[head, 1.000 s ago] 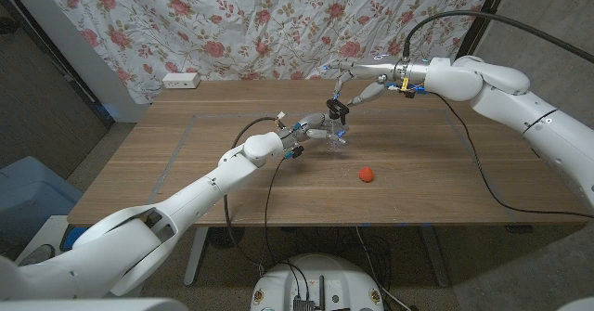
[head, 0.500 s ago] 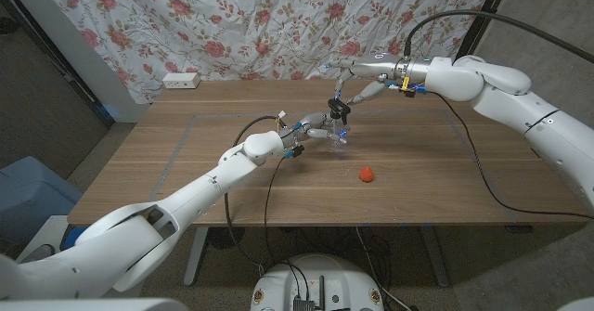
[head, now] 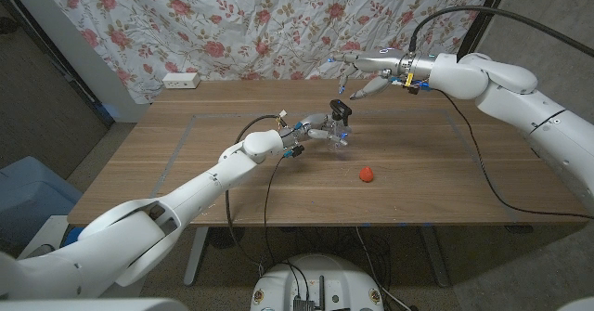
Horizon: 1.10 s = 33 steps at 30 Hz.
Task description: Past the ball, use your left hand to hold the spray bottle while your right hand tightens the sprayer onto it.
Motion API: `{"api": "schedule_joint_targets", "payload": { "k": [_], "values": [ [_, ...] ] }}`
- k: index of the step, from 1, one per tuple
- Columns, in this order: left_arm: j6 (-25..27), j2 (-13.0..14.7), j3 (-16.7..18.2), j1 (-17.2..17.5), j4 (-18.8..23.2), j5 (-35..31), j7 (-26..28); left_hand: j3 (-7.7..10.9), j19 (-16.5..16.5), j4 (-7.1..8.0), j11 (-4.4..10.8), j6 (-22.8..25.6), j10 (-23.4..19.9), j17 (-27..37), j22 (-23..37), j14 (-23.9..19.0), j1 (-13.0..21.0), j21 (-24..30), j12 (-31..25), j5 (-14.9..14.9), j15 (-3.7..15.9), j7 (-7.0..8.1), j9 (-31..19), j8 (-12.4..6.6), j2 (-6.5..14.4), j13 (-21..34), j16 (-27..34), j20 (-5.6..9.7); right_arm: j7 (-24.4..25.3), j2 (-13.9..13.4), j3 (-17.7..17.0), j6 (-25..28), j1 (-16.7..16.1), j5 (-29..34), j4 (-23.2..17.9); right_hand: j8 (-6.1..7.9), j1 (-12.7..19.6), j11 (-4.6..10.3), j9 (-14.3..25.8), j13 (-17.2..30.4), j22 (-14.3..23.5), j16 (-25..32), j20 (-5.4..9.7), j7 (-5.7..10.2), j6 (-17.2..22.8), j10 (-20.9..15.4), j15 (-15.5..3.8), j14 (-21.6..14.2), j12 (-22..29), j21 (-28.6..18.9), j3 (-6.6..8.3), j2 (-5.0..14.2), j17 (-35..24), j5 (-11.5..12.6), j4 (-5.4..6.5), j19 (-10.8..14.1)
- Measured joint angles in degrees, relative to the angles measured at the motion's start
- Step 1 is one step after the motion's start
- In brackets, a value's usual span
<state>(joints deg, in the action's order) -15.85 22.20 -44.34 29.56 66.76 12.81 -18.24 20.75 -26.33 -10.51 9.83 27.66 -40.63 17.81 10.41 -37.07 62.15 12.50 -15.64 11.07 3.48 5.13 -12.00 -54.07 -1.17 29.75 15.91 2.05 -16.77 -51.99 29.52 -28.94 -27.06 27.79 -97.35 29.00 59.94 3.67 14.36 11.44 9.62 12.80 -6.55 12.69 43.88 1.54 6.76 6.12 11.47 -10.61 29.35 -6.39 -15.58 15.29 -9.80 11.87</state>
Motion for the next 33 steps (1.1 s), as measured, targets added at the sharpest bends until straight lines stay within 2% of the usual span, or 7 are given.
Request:
{"api": "schedule_joint_targets", "payload": {
  "k": [10, 15, 16, 25, 27, 33],
  "values": [
    [-0.9, -0.7, -0.6, -1.8, -2.4, 0.1, -3.0, 0.0, 0.0, 0.0, 0.0, 0.0, 0.0, 0.0, 0.0, 0.0, 0.0, 0.0, 0.0, 0.0, 0.0, 0.0, 0.0, -0.01, 0.0, 0.0, 0.0, 0.0, -1.2, -0.8, -0.4, 0.6, 0.1, -0.4, -1.4, -1.3, 0.0, -0.47, -0.8, 0.0, 0.0, 0.0, -0.17, 0.02, -2.1, 0.6, 0.32, 0.3, 0.0, 0.0, -0.25, 0.0, -0.3, -0.3, 0.25, -0.2],
    [-1.2, -1.1, -0.8, -2.7, -3.6, 0.2, -4.4, 0.0, 0.0, 0.0, -0.31, 0.0, -0.3, -0.3, 0.0, 0.0, 0.0, 0.0, 0.0, 0.0, 0.0, 0.0, 0.0, -0.01, 0.0, 0.0, 0.0, 0.0, -2.1, -0.9, -0.4, 0.6, 0.6, -0.4, -1.5, -2.34, 0.0, -0.27, -1.3, -0.3, 0.0, 0.0, -0.32, 0.2, -3.5, 1.4, 0.63, 0.6, -0.3, 0.0, -0.25, -0.03, -0.3, -0.3, 0.25, -0.3],
    [-1.3, -1.2, -0.9, -3.0, -3.9, 0.3, -4.9, 0.0, 0.0, 0.0, -0.31, 0.0, -0.3, -0.3, 0.0, 0.0, 0.0, 0.0, 0.0, 0.0, 0.0, 0.0, 0.0, -0.01, 0.0, 0.0, 0.0, 0.0, -2.2, -1.0, -0.3, 0.5, 0.8, -0.3, -1.5, -2.42, 0.5, -0.18, -1.3, -0.3, 0.0, 0.0, -0.32, 0.1, -3.8, 1.5, 0.63, 0.6, -0.3, 0.0, -0.25, -0.46, -0.3, -0.3, 0.25, -0.3],
    [-1.4, -1.8, -1.3, -4.5, -5.9, 0.6, -5.9, 0.0, 0.0, 0.0, -0.3, 0.0, -0.3, -0.3, 0.0, 0.0, 0.0, 0.0, 0.0, 0.0, -0.01, 0.0, 0.0, 0.0, 0.0, 0.0, 0.0, 0.0, -3.6, -1.0, -0.1, -0.8, 1.2, 0.6, -1.5, -3.39, 0.5, -0.17, -1.9, -0.3, 0.0, -0.4, -0.63, 0.12, -5.4, 2.1, 1.25, 1.3, -0.5, 0.0, -0.41, -0.46, -0.3, -0.3, 0.08, -0.6],
    [-1.6, -1.9, -1.4, -5.0, -6.4, 1.1, -8.7, 0.0, 0.0, 0.0, -0.3, 0.0, -0.3, -0.3, 0.0, 0.0, 0.0, 0.0, 0.0, 0.0, -0.01, 0.0, 0.0, 0.0, 0.0, 0.0, 0.0, 0.0, -4.1, -1.1, 0.5, -1.3, 2.6, 0.9, -1.3, -3.83, 0.5, -0.18, -2.0, -0.3, 0.0, -0.4, -0.63, 0.0, -5.8, 2.1, 1.25, 1.3, -0.5, 0.0, -0.41, -0.46, -0.3, -0.3, 0.08, -0.6],
    [-1.6, -2.1, -1.7, -6.0, -7.5, 1.4, -10.6, 0.0, 0.0, 0.0, -0.3, 0.0, -0.3, -0.3, 0.0, 0.0, 0.0, 0.0, 0.0, 0.0, -0.01, 0.0, 0.0, -0.45, 0.0, 0.0, 0.0, 0.0, -5.1, -1.1, 1.0, -2.5, 3.7, 1.4, -0.8, -4.66, 0.4, -0.28, -2.4, -0.3, 0.0, -0.4, -1.04, 0.09, -7.1, 2.8, 1.43, 1.9, -0.7, 0.0, -0.65, -0.48, -0.3, -0.3, 0.32, -1.0]
  ]
}}
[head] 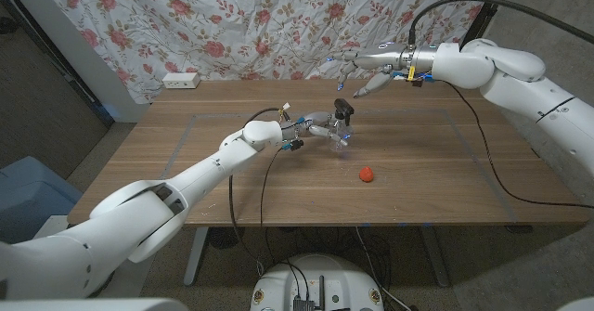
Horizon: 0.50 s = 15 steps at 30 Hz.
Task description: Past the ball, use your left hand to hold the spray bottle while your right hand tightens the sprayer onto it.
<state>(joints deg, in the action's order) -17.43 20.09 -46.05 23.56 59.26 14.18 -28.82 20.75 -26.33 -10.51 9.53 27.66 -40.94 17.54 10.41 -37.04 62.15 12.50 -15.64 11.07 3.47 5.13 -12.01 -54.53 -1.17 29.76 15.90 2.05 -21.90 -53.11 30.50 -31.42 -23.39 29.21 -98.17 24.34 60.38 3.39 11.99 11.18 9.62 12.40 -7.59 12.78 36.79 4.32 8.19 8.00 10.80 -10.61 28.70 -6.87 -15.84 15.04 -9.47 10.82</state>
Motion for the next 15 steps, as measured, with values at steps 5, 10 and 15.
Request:
{"api": "schedule_joint_targets", "payload": {
  "k": [5, 10, 15],
  "values": [
    [-0.1, -0.2, -0.2, -0.8, -0.9, 0.1, -1.4, 0.0, 0.0, 0.0, -0.12, 0.0, -0.5, -0.3, 0.0, -0.2, 0.0, 0.0, 0.0, 0.0, -0.19, 0.0, 0.0, -0.01, 0.0, 0.0, 0.0, 0.0, -0.9, 0.0, 0.4, -0.9, 0.8, 0.5, 0.3, -0.42, -0.7, -0.31, -0.1, 0.0, 0.0, 0.0, 0.0, -0.02, -0.6, 0.3, 0.0, 0.0, 0.0, 0.0, 0.0, -0.67, 0.0, 0.0, 0.0, 0.0],
    [-0.2, -0.4, -0.5, -1.5, -1.8, 0.1, -2.6, 0.0, 0.0, 0.0, -0.12, 0.0, -0.5, -0.3, 0.0, -0.6, 0.0, 0.0, 0.1, 0.0, 0.08, -0.01, 0.0, -0.02, 0.0, 0.0, 0.0, 0.0, -1.8, 0.1, 0.7, -1.8, 1.5, 1.1, 0.7, -0.88, -0.7, -0.31, -0.3, 0.0, 0.0, 0.0, 0.0, -0.08, -1.3, 0.3, 0.02, 0.0, 0.0, 0.0, -0.15, -0.67, 0.0, 0.1, 0.15, 0.0],
    [-0.2, -0.5, -0.6, -1.9, -2.2, 0.1, -3.3, 0.0, 0.0, 0.0, -0.12, 0.0, -0.5, -0.3, 0.0, -0.6, 0.0, 0.0, 0.1, 0.0, 0.08, -0.01, 0.0, -0.02, 0.0, 0.0, 0.0, 0.0, -2.7, 0.3, 1.1, -2.5, 2.1, 1.2, 1.1, -1.29, -0.7, -0.63, -0.5, 0.0, 0.0, 0.0, 0.0, 0.12, -1.7, 0.6, 0.31, 0.3, 0.0, 0.0, -0.49, -0.67, 0.0, 0.3, 0.13, 0.0]
  ]
}}
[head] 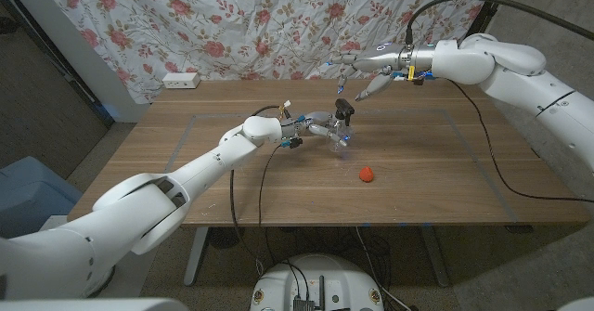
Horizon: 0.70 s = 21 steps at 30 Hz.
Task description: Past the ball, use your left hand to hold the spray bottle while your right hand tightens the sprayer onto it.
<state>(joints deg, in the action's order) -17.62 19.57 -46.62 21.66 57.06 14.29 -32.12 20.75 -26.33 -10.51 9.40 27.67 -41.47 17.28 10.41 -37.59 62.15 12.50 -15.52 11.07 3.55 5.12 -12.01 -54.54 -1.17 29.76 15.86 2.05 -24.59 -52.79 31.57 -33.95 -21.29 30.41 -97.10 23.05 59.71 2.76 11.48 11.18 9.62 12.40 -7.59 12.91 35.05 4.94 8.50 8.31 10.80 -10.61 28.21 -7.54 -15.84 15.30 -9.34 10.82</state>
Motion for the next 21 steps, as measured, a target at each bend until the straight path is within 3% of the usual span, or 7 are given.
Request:
{"api": "schedule_joint_targets", "payload": {
  "k": [21],
  "values": [
    [0.6, 0.2, -0.2, -0.4, 0.2, 0.0, -0.9, 0.0, 0.0, 0.0, 0.02, 0.3, 0.0, 0.0, 0.0, 0.0, 0.0, 0.0, 0.3, 0.0, 0.01, -0.08, 0.0, 0.03, 0.0, 0.0, 0.0, 0.0, -1.2, 1.2, 1.3, -2.9, 1.2, 0.5, 2.5, -0.81, 0.0, 0.01, 0.0, 0.0, 0.0, 0.0, 0.33, -0.2, -1.2, 0.0, -0.01, 0.0, 0.0, 0.0, -0.31, 0.0, -0.3, 0.0, 0.18, -0.3]
  ]
}}
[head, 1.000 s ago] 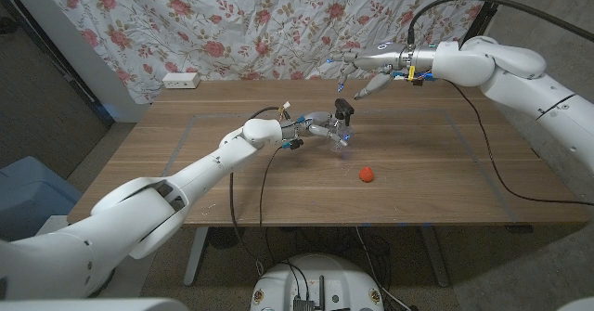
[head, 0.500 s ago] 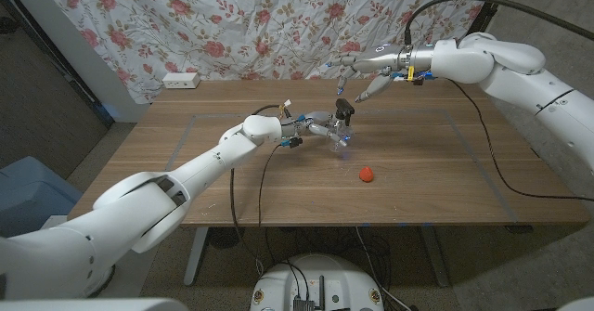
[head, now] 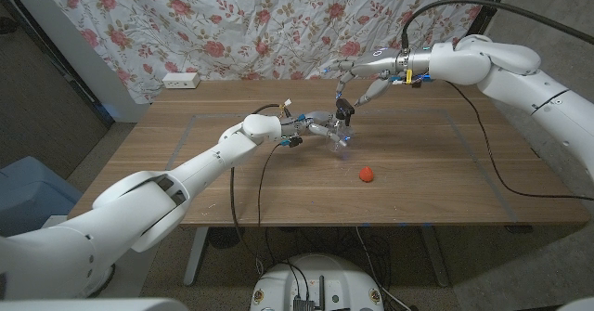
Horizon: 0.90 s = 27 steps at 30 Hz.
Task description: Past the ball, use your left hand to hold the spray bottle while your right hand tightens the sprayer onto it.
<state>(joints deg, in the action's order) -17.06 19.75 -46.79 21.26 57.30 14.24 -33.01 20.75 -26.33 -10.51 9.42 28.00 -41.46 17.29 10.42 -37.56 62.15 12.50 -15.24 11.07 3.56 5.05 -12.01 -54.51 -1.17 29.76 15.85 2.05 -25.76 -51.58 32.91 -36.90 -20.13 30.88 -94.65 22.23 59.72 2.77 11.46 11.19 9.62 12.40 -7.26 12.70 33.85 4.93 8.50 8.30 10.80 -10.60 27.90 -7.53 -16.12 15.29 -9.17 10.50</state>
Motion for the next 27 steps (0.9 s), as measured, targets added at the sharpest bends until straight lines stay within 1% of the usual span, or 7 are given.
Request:
{"api": "schedule_joint_targets", "payload": {
  "k": [10, 12, 14, 21, 22, 25, 27],
  "values": [
    [0.4, 0.4, 0.0, 0.5, 1.0, -0.2, 0.2, 0.0, 0.0, 0.0, 0.0, 0.1, 0.0, 0.0, 0.0, 0.0, 0.0, 0.0, 0.0, 0.0, -0.01, 0.05, 0.0, -0.45, 0.0, 0.0, -0.1, 0.0, -1.4, 0.2, 0.4, 0.1, 0.2, -0.1, 0.1, -0.31, 0.0, -0.21, -0.3, 0.0, 0.0, 0.0, 0.0, -0.11, -0.5, 0.2, 0.0, 0.0, 0.0, 0.0, 0.0, -0.01, 0.0, 0.4, 0.0, 0.0],
    [0.5, 0.5, 0.0, 0.6, 1.3, -0.3, 0.4, 0.0, 0.0, 0.0, 0.0, 0.1, 0.0, 0.0, 0.0, 0.0, 0.0, 0.0, 0.0, 0.0, -0.04, 0.04, 0.0, -0.45, 0.0, 0.0, -0.1, 0.0, -1.8, 0.2, 0.5, 0.3, 0.2, -0.3, 0.1, -0.31, -0.7, -0.23, -0.3, 0.0, 0.0, 0.0, 0.0, -0.11, -0.5, 0.2, 0.0, 0.0, 0.0, 0.0, -0.01, -0.68, 0.0, 0.4, 0.02, 0.0],
    [0.7, 0.7, 0.0, 0.8, 1.8, -0.4, 0.6, 0.0, 0.0, 0.0, -0.02, 0.1, 0.0, 0.0, 0.0, 0.0, 0.0, 0.0, 0.0, 0.0, -0.05, 0.04, 0.0, -0.45, 0.0, 0.0, -0.1, 0.0, -2.5, 0.2, 0.6, 0.6, 0.3, -0.8, 0.0, -0.63, -0.7, -0.41, -0.3, 0.0, 0.0, 0.0, 0.0, 0.2, -0.8, 0.4, 0.0, 0.0, 0.0, 0.0, -0.2, -0.68, 0.0, 0.4, 0.2, 0.0],
    [1.2, 1.4, 0.0, 1.4, 3.3, -0.7, 1.3, 0.0, 0.0, 0.0, -0.12, 0.2, -0.5, 0.0, 0.0, -0.1, 0.0, 0.0, 0.0, 0.0, 0.1, -0.03, 0.0, -0.45, 0.0, 0.0, -0.1, 0.0, -4.0, 0.2, 0.7, 1.4, 0.4, -1.6, -0.7, -1.25, -0.7, -1.16, -0.3, 0.0, 0.0, 0.0, -0.23, 0.0, -1.6, 0.7, 0.23, 0.2, 0.0, 0.0, -0.71, -0.69, 0.0, 0.4, 0.23, 0.2],
    [1.3, 1.5, 0.0, 1.5, 3.6, -0.7, 1.4, 0.0, 0.0, 0.0, -0.12, 0.2, -0.5, 0.0, 0.0, -0.1, 0.0, 0.0, 0.0, 0.0, 0.1, -0.03, 0.0, -0.45, 0.0, 0.0, -0.1, 0.0, -4.2, 0.2, 0.8, 1.6, 0.4, -1.7, -0.8, -1.28, -1.1, -1.34, -0.3, 0.0, 0.0, 0.0, -0.23, -0.02, -1.7, 0.9, 0.31, 0.3, 0.0, 0.0, -0.88, -1.09, 0.0, 0.4, 0.41, 0.2],
    [1.5, 1.8, 0.0, 1.7, 4.2, -0.8, 1.6, 0.0, 0.0, 0.0, -0.12, 0.2, -0.5, 0.0, 0.0, -0.1, 0.0, 0.0, 0.0, 0.0, 0.1, -0.03, 0.0, -0.44, 0.0, 0.0, -0.1, 0.0, -4.7, 0.2, 0.8, 2.0, 0.3, -2.0, -1.3, -1.28, -1.4, -1.34, -0.3, 0.0, 0.0, 0.0, -0.23, -0.01, -2.1, 0.9, 0.33, 0.3, 0.0, 0.0, -1.07, -1.42, 0.0, 0.4, 0.26, 0.2],
    [1.6, 2.0, 0.0, 1.9, 4.6, -0.9, 1.7, 0.0, 0.0, 0.0, -0.12, 0.2, -0.5, 0.0, 0.0, -0.1, 0.0, 0.0, 0.0, 0.0, 0.11, -0.03, 0.0, -0.44, 0.0, 0.0, -0.1, 0.0, -5.0, 0.2, 0.8, 2.3, 0.2, -2.1, -1.6, -1.68, -1.8, -1.34, -0.3, 0.0, 0.0, 0.0, -0.22, -0.01, -2.1, 0.9, 0.53, 0.1, 0.0, 0.0, -1.28, -1.07, 0.0, 0.4, 0.45, 0.2]
  ]
}}
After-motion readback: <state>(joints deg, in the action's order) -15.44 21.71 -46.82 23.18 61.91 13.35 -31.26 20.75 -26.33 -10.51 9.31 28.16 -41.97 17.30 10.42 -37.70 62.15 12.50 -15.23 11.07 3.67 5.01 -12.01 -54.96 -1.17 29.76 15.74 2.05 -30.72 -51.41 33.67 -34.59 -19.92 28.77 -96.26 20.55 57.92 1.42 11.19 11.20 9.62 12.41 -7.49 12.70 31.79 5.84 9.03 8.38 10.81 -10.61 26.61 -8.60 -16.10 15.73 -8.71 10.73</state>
